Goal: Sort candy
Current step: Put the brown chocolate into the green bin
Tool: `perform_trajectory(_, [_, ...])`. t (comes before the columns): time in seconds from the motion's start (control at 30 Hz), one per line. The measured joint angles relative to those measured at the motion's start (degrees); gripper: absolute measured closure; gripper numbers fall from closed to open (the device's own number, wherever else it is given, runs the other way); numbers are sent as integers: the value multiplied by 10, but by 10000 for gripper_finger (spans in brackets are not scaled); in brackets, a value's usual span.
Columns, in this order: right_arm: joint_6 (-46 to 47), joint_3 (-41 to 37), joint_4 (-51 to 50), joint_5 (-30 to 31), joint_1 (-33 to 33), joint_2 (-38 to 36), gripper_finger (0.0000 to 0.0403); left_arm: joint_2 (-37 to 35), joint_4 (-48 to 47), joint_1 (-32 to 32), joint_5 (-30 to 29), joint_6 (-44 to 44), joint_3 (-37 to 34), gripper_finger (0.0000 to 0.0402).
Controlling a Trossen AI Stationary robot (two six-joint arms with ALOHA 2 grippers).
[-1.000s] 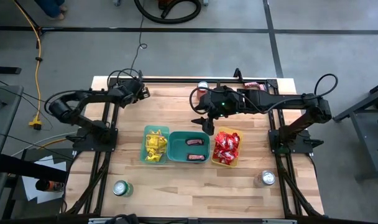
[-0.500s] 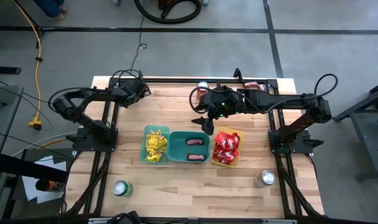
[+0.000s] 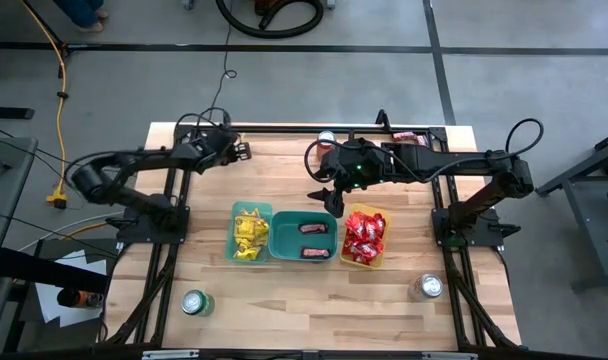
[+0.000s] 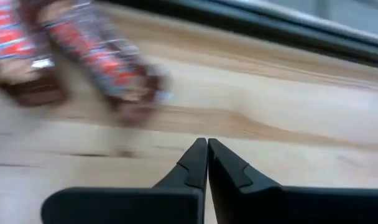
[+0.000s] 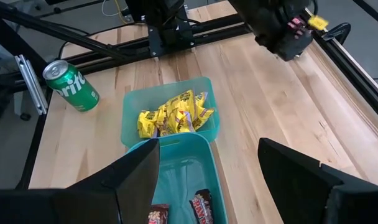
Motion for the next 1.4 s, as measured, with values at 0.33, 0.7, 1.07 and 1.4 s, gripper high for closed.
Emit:
perform_trajectory(0.33, [-12, 0, 0, 0, 0, 0, 135, -207, -66, -96, 10, 34, 1, 401])
perform_trajectory(0.7, [-15, 0, 5, 0, 0, 0, 135, -147, -63, -28, -85, 19, 0, 398])
perform_trajectory(1.07, [-13, 0, 5, 0, 0, 0, 135, 43, 17, 13, -132, -73, 0, 401])
perform_trajectory(1.4, [-11, 0, 5, 0, 0, 0, 135, 111, 82, -3, -191, -47, 1, 401])
